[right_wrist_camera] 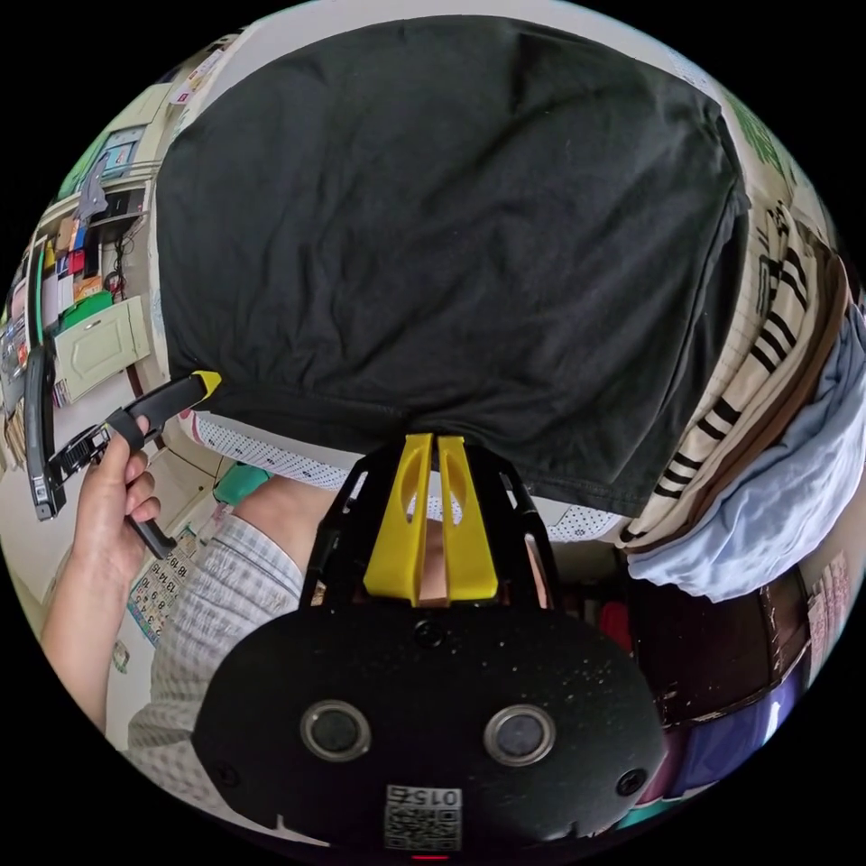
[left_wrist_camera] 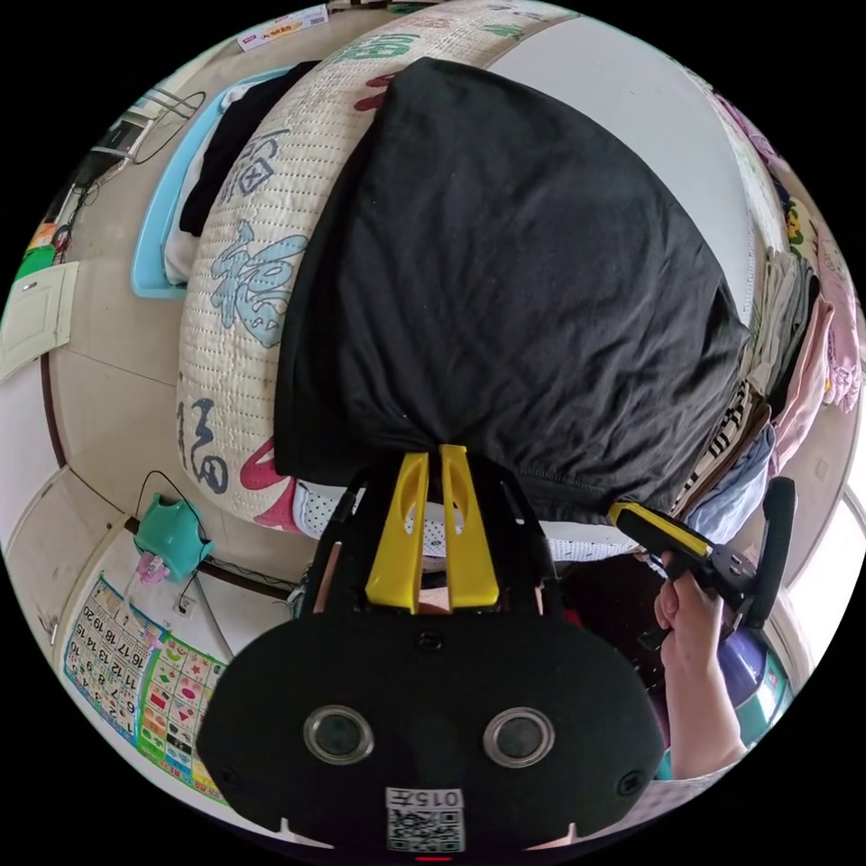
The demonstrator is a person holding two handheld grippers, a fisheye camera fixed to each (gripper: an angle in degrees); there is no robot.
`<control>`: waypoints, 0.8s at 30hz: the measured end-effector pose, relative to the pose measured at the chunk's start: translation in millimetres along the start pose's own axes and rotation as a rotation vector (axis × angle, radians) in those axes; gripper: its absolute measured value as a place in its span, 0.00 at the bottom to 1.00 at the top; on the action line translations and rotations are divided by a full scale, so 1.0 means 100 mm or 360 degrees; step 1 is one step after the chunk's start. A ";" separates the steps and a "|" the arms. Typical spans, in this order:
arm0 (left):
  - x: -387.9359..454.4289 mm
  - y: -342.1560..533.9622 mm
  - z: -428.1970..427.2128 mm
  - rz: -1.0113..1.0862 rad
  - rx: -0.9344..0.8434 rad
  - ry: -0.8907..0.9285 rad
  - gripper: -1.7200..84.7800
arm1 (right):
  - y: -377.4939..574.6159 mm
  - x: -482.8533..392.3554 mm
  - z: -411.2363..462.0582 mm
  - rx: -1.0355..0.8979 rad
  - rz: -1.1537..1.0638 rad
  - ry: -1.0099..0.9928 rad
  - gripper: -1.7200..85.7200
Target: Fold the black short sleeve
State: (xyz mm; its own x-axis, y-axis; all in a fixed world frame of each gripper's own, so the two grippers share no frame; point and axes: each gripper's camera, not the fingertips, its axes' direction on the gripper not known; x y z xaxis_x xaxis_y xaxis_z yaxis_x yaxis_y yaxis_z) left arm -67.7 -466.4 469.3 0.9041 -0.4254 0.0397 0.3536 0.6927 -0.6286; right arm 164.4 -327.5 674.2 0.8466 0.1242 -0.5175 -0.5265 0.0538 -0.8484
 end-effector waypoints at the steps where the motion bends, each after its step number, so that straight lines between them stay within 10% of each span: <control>1: 0.00 0.01 0.00 0.0000 0.0003 -0.0002 0.02 | 0.02 -0.01 0.00 0.0014 -0.0010 0.0010 0.02; 24: -0.18 0.21 0.11 0.0206 0.0027 0.0154 0.02 | 0.23 0.03 0.01 0.0111 -0.0030 -0.0189 0.02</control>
State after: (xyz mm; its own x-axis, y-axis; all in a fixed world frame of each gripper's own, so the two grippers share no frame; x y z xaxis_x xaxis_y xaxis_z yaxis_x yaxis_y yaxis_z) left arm -74.5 -438.0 463.8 0.9154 -0.3853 -0.1163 0.2402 0.7548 -0.6104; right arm 154.6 -324.5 653.7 0.8436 0.2385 -0.4811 -0.5180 0.1253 -0.8462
